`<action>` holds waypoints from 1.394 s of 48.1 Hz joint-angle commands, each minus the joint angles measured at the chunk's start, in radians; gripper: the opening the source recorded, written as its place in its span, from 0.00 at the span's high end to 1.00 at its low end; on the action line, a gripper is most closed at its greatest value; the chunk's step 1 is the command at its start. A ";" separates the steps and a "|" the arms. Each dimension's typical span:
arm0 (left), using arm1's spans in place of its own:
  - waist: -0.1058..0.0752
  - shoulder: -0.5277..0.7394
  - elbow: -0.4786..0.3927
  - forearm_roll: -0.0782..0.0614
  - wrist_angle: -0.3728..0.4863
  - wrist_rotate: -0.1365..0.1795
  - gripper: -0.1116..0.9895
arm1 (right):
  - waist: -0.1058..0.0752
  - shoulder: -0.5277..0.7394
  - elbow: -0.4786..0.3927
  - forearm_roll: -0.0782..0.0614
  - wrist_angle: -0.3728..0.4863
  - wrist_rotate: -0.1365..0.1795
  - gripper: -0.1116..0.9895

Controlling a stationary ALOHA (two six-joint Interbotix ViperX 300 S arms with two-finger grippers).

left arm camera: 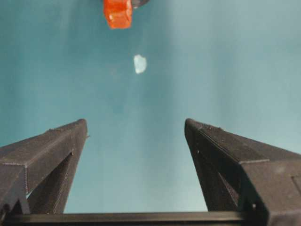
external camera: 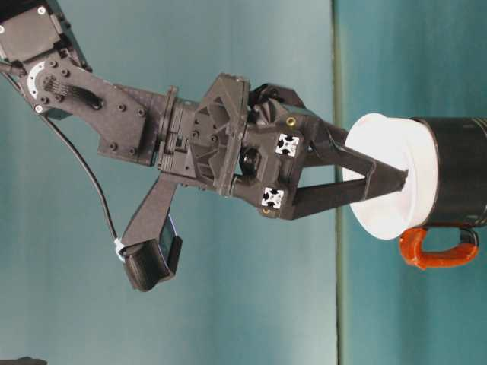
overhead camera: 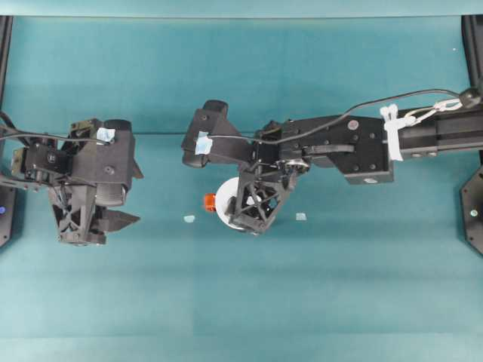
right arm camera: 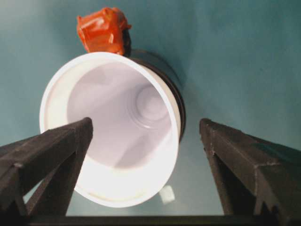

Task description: Put the paper cup into the moved red handle cup holder.

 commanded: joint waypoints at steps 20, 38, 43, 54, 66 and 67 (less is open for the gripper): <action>-0.003 -0.008 -0.009 0.003 -0.003 0.000 0.06 | 0.008 -0.270 -0.002 -0.034 -0.002 -0.006 0.17; -0.003 -0.008 -0.009 0.003 -0.003 0.000 0.06 | 0.038 -0.425 0.133 -0.091 -0.112 -0.005 0.17; -0.003 -0.006 -0.009 0.002 -0.003 0.000 0.06 | 0.040 -0.466 0.184 -0.091 -0.187 -0.005 0.17; -0.003 -0.008 -0.009 0.003 -0.002 0.000 0.06 | 0.038 -0.523 0.227 -0.091 -0.247 -0.002 0.17; -0.003 -0.008 -0.009 0.003 0.003 0.002 0.06 | 0.038 -0.545 0.189 -0.091 -0.167 -0.005 0.17; -0.003 -0.008 -0.009 0.002 0.003 0.002 0.06 | 0.038 -0.546 0.189 -0.091 -0.166 -0.005 0.17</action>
